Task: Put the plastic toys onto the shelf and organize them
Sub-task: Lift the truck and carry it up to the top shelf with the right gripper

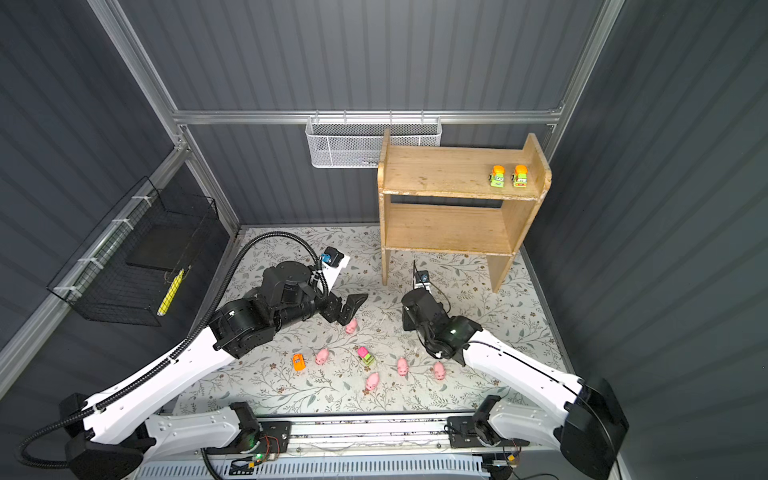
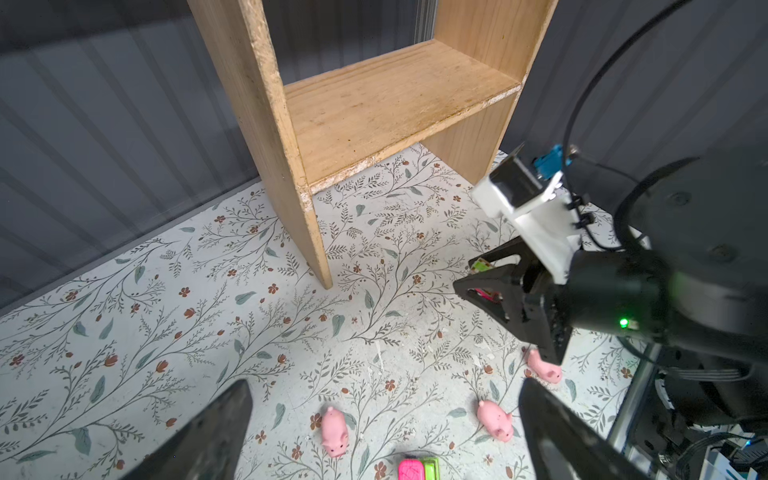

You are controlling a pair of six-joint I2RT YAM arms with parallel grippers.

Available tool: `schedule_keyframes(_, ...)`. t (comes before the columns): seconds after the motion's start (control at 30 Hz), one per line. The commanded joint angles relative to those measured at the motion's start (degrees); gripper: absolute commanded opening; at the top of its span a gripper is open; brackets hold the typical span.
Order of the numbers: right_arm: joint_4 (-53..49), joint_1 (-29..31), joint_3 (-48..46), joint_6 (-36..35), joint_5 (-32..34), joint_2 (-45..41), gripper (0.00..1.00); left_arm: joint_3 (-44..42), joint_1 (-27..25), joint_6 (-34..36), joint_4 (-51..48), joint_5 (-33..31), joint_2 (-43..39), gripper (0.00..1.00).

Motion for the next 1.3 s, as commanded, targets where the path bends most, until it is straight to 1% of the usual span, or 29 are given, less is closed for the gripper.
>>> schedule_keyframes(0.0, -10.6, 0.1, 5.4, -2.4, -0.5, -2.4, 0.28, 2.0, 0.3, -0.7, -1.7, 2.4, 1.3, 1.0)
schedule_keyframes(0.2, -18.8, 0.1, 14.9, -4.2, -0.4, -3.7, 0.28, 1.0, 0.3, -1.8, 0.4, 4.7, 2.1, 1.0)
schedule_keyframes(0.4, -25.6, 0.0, 26.6, -6.8, 0.5, -3.7, 0.28, 3.9, 0.3, -1.4, 0.1, 6.9, 4.8, 1.0)
schedule_keyframes(0.53, -28.4, -0.4, 35.1, -10.3, 2.0, -2.2, 0.28, 6.0, 0.2, -1.0, 0.2, 7.7, 6.2, 1.0)
schedule_keyframes(0.73, -29.7, -2.7, 45.0, -14.4, 1.5, 1.1, 0.28, 9.5, 0.2, -0.2, 0.1, 8.8, 8.2, 1.0)
schedule_keyframes(0.83, -30.0, -4.4, 49.2, -16.2, 1.3, 4.2, 0.28, 9.9, 0.1, 0.3, 0.1, 8.9, 8.9, 1.0)
schedule_keyframes(0.87, -29.6, -5.0, 50.4, -16.8, 1.0, 4.8, 0.28, 11.8, 0.1, 0.5, 0.2, 8.9, 9.2, 1.0)
schedule_keyframes(1.0, -26.9, -10.0, 53.9, -18.2, -2.8, 6.4, 0.28, 12.5, 0.1, 1.5, 1.2, 8.7, 10.3, 1.0)
schedule_keyframes(1.07, -26.4, -12.4, 56.7, -18.9, -3.6, 8.3, 0.28, 12.8, 0.1, 2.4, 1.7, 8.5, 11.0, 1.0)
schedule_keyframes(1.27, -25.2, -16.3, 63.8, -22.1, -5.4, 14.5, 0.28, 13.7, 0.1, 4.2, 4.6, 8.2, 13.4, 1.0)
